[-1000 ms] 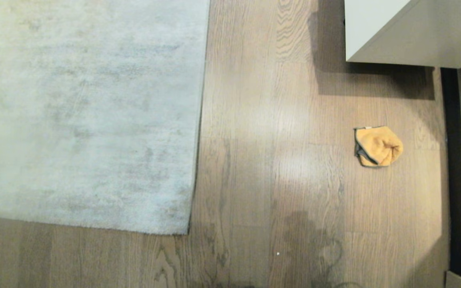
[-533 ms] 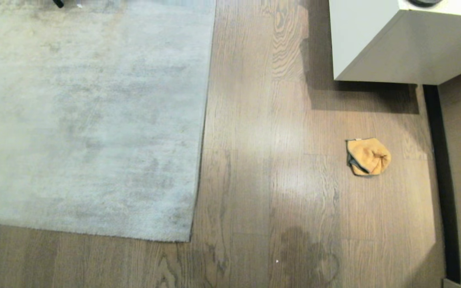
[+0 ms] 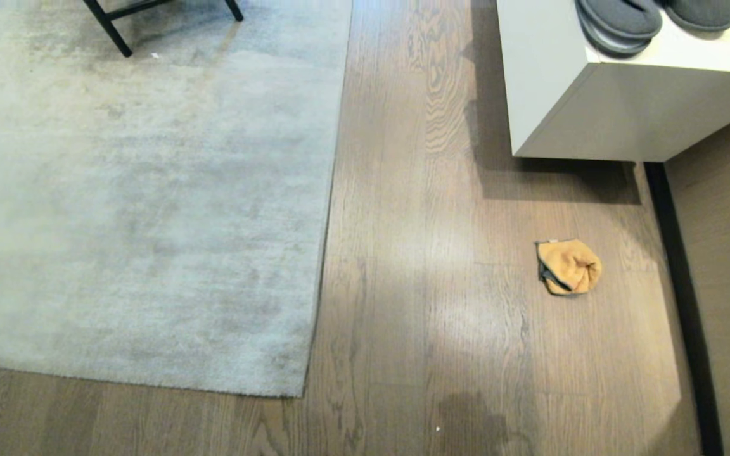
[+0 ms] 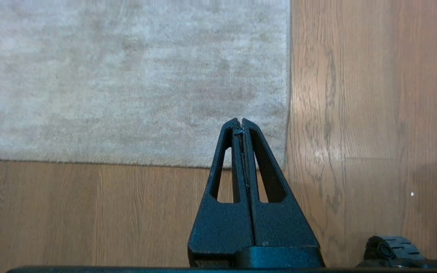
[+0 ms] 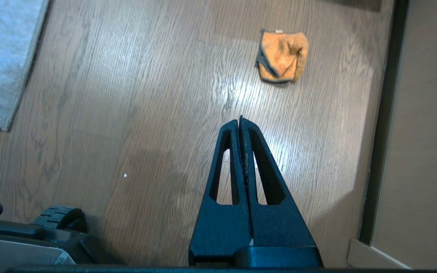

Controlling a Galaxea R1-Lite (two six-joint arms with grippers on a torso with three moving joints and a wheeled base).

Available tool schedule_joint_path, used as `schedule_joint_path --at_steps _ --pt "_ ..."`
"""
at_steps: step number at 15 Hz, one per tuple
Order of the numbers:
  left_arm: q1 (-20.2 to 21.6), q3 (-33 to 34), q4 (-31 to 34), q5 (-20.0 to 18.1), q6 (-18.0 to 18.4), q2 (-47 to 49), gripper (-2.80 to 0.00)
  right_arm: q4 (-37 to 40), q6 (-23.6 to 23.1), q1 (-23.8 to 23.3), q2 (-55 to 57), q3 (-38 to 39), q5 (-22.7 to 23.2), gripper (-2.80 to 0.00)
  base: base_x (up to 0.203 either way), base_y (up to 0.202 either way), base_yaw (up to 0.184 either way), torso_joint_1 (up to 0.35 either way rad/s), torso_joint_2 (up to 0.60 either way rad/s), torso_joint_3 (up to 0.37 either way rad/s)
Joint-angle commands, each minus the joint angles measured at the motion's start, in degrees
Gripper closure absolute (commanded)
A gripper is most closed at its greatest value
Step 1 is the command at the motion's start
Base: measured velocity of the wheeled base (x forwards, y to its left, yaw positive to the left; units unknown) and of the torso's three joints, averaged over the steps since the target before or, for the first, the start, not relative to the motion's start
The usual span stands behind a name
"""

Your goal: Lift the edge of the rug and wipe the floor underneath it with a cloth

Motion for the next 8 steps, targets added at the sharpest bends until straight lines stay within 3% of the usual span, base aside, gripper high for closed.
schedule_joint_path --at_steps 1,8 --pt "0.00 0.00 -0.02 0.01 0.00 0.00 0.00 0.00 -0.11 0.02 0.07 0.01 0.03 0.00 0.000 0.000 0.000 0.001 0.01 0.200" --pt "0.00 -0.09 0.07 0.01 -1.14 0.00 0.00 0.00 -0.11 0.02 0.07 0.01 0.03 0.00 0.000 0.000 0.000 0.003 0.00 0.203"
